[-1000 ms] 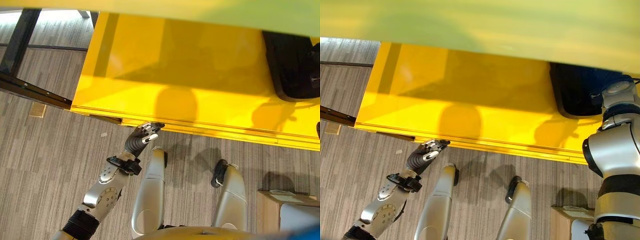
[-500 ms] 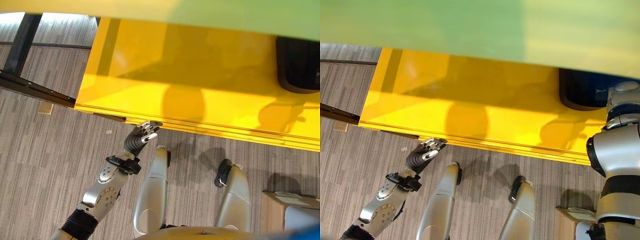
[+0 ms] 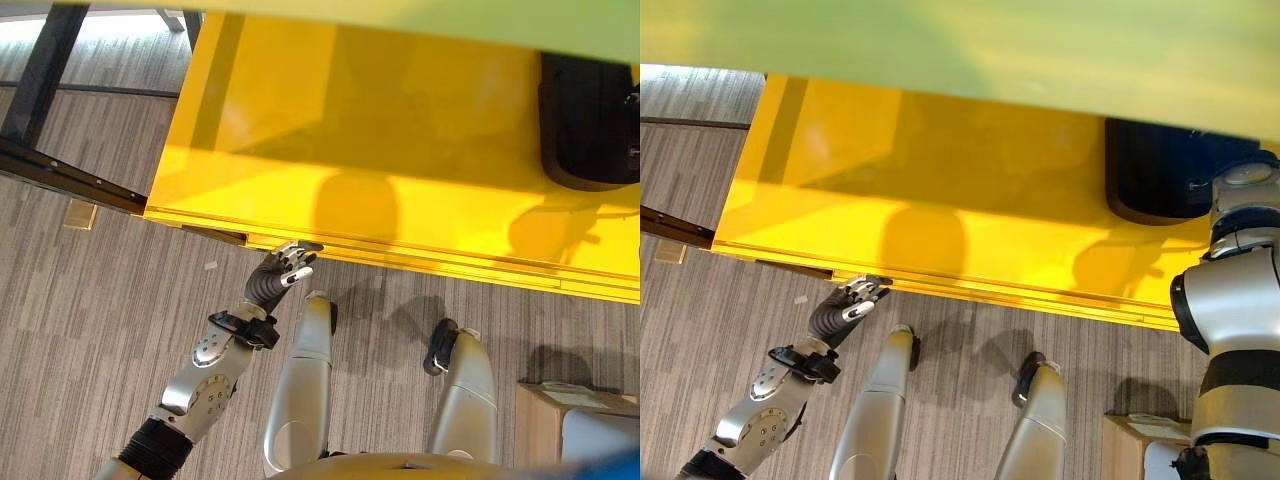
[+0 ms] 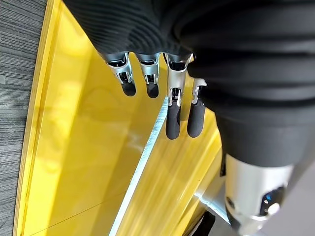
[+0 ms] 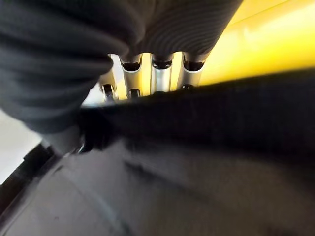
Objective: Move parts from the plastic box to the shelf.
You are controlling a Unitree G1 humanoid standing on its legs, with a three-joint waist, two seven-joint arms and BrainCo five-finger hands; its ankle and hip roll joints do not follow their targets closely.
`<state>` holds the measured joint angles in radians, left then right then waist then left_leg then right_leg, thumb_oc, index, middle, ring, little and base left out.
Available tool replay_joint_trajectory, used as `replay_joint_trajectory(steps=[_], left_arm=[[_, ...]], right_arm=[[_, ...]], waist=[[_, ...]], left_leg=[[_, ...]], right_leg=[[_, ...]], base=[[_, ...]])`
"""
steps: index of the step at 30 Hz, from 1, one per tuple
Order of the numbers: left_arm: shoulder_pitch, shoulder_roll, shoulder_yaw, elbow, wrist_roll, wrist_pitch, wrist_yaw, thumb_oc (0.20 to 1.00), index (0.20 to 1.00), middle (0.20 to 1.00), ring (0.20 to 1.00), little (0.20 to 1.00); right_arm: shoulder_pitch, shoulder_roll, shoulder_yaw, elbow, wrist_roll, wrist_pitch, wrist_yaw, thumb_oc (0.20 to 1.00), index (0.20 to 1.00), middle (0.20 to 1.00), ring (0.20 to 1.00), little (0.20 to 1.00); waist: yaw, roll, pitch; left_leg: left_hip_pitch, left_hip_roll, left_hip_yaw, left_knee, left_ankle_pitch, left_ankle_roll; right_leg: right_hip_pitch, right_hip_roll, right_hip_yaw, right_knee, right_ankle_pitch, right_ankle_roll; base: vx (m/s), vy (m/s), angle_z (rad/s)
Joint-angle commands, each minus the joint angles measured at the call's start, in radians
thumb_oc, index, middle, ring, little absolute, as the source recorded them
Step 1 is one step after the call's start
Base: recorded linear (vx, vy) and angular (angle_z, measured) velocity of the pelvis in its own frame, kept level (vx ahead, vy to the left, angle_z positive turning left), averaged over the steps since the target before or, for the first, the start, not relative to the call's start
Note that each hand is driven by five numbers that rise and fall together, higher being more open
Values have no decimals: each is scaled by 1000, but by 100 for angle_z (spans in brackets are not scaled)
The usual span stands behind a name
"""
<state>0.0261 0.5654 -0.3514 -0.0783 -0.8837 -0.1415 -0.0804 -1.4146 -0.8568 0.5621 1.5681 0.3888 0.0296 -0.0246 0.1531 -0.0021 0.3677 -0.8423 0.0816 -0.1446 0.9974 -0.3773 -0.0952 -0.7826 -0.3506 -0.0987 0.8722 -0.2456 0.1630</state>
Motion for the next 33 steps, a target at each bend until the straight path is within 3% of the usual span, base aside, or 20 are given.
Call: replay_joint_trajectory(steps=[1,17,28,29,33], left_arm=[[0,23,29,-90,-17,-61,-6,1000,1000,1000,1000,1000],[2,22,37,-82,-30,-61,-6,1000,1000,1000,1000,1000],[-11,41,48,-75,-34,-65,-15,1000,1000,1000,1000,1000],[-16,44,50,-74,-35,-66,-16,1000,1000,1000,1000,1000],[-25,46,53,-60,-32,-63,-23,1000,1000,1000,1000,1000]], right_arm=[[-20,-56,9,22,18,-37,-28,1000,1000,1000,1000,1000],[-7,-57,-12,9,63,-42,-46,1000,1000,1000,1000,1000],[-53,-77,35,-24,64,-47,-53,1000,1000,1000,1000,1000],[-57,-79,42,-29,60,-48,-53,1000,1000,1000,1000,1000],[-67,-76,57,-66,65,-60,-55,1000,1000,1000,1000,1000]], waist=[[6,1,-35],[-15,-20,-32],[-32,-54,-57],[-35,-62,-62],[-46,-80,-79]], left_leg=[[-26,-1,20,-23,39,41],[11,9,20,-42,41,41],[94,26,18,-97,48,39],[102,26,21,-117,79,42],[159,34,21,-152,82,41]], right_leg=[[-48,57,9,146,-99,-93],[-10,68,2,120,-89,-91],[67,82,-6,60,-65,-82],[76,84,-11,36,-34,-88],[138,91,-10,-11,-22,-86]], base=[[0,0,0],[0,0,0],[-2,6,-7],[-57,-3,-6],[-8,-4,-2]])
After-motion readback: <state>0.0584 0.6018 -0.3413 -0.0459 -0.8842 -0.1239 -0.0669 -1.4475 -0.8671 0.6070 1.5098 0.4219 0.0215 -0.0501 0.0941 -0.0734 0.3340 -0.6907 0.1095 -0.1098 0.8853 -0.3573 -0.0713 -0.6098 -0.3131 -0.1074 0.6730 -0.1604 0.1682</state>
